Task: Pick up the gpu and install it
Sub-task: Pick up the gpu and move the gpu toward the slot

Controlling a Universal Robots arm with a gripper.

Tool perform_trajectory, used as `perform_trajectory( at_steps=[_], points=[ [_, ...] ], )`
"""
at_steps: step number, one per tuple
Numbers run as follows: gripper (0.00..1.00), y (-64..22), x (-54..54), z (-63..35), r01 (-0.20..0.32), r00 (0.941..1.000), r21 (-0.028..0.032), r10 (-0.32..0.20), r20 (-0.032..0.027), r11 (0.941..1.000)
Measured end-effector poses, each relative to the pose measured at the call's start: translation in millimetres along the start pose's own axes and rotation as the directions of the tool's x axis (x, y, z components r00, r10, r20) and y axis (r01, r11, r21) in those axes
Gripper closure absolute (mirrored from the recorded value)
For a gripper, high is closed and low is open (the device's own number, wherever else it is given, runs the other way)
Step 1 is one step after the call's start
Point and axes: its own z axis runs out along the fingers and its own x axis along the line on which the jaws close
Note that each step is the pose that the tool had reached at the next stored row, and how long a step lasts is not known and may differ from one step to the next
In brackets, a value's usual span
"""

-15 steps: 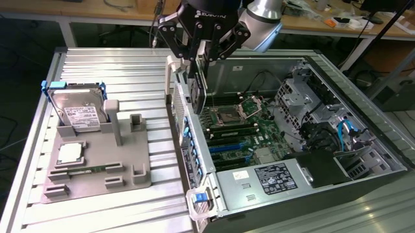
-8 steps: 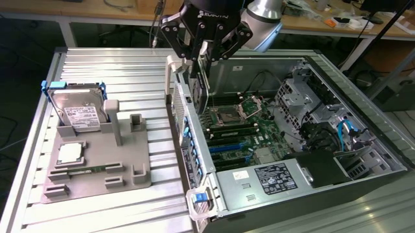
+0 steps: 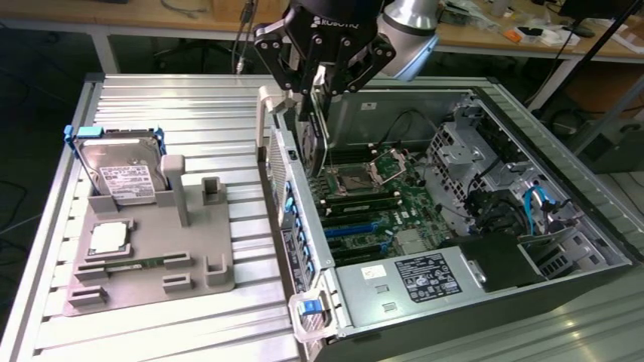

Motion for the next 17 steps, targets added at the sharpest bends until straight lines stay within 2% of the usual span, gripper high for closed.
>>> perform_trajectory(
  at_steps=[17],
  points=[
    [0.73, 0.6, -11.1, 0.1, 0.000, 1.0000, 0.0000, 0.000, -0.0003, 1.0000]
  ],
)
